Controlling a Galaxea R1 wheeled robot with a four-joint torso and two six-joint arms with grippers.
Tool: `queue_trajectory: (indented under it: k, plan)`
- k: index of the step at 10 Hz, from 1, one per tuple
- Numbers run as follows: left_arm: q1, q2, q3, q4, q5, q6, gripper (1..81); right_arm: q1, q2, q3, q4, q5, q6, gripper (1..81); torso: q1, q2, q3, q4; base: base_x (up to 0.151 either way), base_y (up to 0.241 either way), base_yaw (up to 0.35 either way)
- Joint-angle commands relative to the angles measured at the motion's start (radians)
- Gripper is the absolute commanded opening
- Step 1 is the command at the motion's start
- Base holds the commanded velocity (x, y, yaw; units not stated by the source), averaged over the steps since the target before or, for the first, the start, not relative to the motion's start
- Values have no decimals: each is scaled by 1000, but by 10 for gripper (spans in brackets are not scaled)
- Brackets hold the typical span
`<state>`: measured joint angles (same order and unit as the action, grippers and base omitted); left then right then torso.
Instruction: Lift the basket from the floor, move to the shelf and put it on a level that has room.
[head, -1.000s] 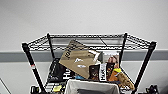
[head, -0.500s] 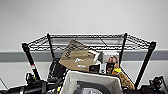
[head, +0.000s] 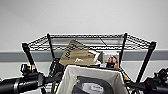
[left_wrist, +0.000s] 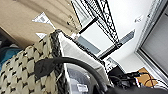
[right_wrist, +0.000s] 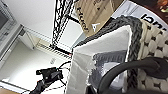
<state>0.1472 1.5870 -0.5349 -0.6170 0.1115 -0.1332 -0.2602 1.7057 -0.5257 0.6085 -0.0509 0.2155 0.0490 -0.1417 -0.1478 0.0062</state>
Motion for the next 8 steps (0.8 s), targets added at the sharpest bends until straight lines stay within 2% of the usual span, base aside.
queue_trajectory:
  k: [1,5,8]
  plan:
    - [-223,-30,15,-121,33,6,10,233,-30,23,119,-43,-13,10,0,0,0,0,0,0,0]
    - [-355,-19,9,-205,65,3,10,389,-15,-5,229,-96,-13,10,0,0,0,0,0,0,0]
    - [-449,-2,-19,-219,111,-58,10,454,1,-17,270,-118,-13,10,0,0,0,0,0,0,0]
